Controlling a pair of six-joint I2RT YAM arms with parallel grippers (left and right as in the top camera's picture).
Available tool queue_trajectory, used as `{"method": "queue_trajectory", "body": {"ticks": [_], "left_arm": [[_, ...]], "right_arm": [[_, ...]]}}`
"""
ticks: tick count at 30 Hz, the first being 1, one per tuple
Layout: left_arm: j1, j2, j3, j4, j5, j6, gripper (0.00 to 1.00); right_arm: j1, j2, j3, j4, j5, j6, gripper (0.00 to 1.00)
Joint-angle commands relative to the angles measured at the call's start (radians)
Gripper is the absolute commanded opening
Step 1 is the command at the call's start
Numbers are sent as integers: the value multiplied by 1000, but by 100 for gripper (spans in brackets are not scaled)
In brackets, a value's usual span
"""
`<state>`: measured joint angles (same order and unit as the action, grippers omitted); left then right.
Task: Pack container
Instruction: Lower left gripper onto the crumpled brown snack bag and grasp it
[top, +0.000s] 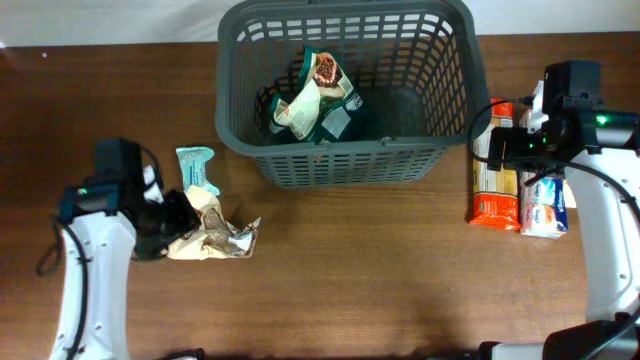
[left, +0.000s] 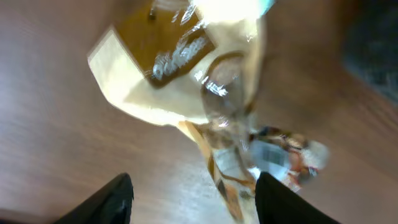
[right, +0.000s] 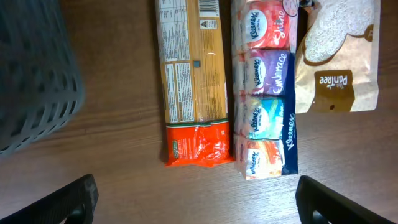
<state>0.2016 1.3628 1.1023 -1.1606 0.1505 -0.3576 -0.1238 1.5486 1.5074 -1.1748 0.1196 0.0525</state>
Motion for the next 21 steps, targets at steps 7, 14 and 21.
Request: {"method": "queue_trajectory", "body": {"ticks": [7,14,21], "left_arm": [[4,-10,-233,224,71,-303,59],[4,-9,-320,349,72,-484,64],[4,2,-413,499,71,-585,66]], "right_arm": [[-3,3,18,0,16,4,99],[-3,3,18,0,16,4,99],[-3,3,18,0,16,4,99]]}}
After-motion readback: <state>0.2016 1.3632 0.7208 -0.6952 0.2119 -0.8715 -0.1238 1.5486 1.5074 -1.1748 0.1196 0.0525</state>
